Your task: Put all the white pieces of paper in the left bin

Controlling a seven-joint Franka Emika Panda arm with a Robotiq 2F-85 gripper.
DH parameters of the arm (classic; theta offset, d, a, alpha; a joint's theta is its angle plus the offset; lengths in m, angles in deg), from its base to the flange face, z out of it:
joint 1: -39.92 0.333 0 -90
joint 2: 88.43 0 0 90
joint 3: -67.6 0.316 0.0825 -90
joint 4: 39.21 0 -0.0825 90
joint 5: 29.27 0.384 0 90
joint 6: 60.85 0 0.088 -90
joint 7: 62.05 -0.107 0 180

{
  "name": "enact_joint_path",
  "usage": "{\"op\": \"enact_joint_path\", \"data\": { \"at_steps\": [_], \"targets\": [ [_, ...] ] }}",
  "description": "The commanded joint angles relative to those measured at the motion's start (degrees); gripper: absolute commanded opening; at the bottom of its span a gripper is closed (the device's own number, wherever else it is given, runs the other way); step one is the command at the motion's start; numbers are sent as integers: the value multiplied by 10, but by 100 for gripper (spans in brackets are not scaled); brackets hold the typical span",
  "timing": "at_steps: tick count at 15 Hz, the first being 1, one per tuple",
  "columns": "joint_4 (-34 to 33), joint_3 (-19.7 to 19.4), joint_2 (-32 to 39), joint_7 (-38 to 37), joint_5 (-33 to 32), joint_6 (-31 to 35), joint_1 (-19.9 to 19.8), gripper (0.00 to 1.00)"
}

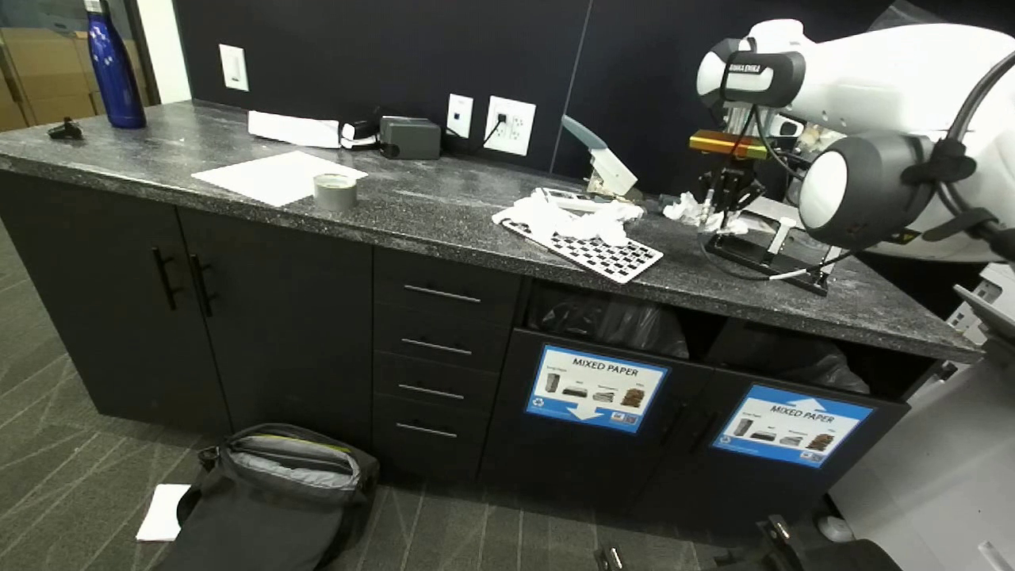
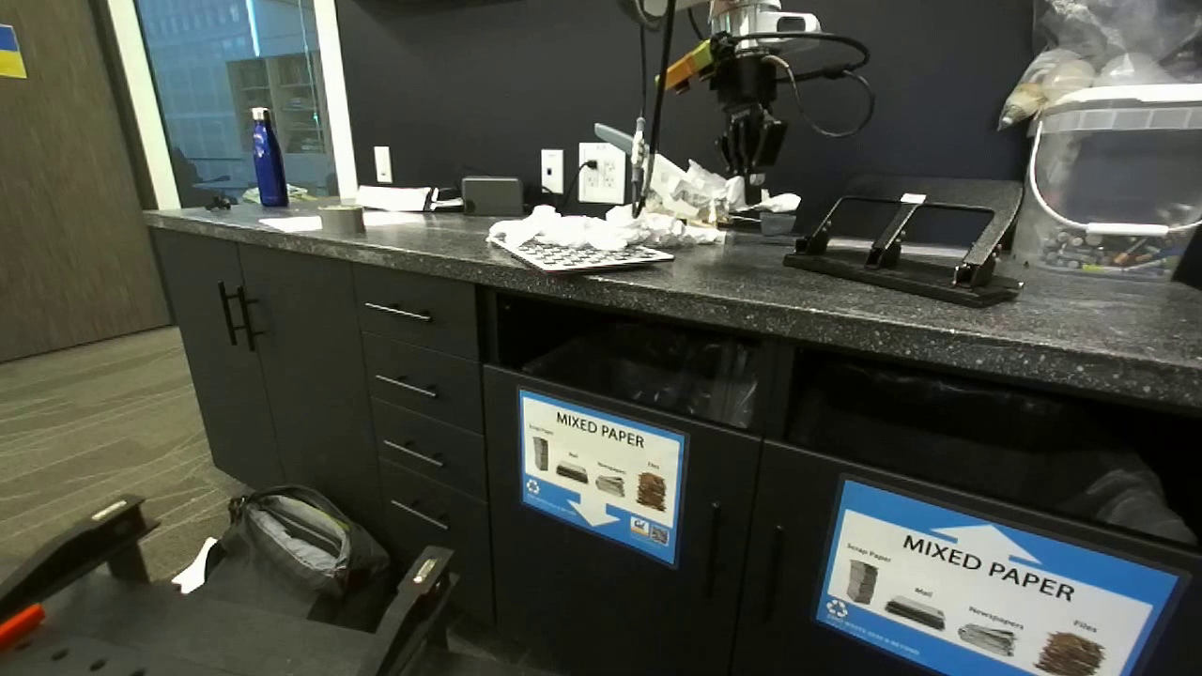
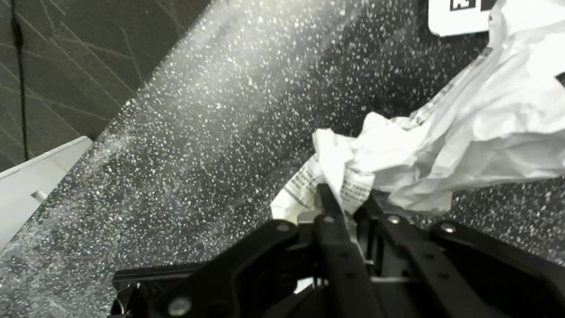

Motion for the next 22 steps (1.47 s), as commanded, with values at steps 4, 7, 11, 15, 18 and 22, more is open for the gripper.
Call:
{"op": "enact_joint_path", "data": {
  "at_steps": [4, 7, 11, 15, 18, 22],
  "targets": [
    [28, 45, -48, 148, 50, -133, -24, 14],
    [27, 47, -58, 205, 54, -227, -31, 12],
    [26, 41, -68, 279, 42, -370, -37, 11],
    [117, 37, -100, 362, 23, -427, -38, 12],
    [187, 26, -111, 373, -10, -439, -33, 12],
    [295, 6, -117, 415, -51, -439, -26, 11]
  ]
}}
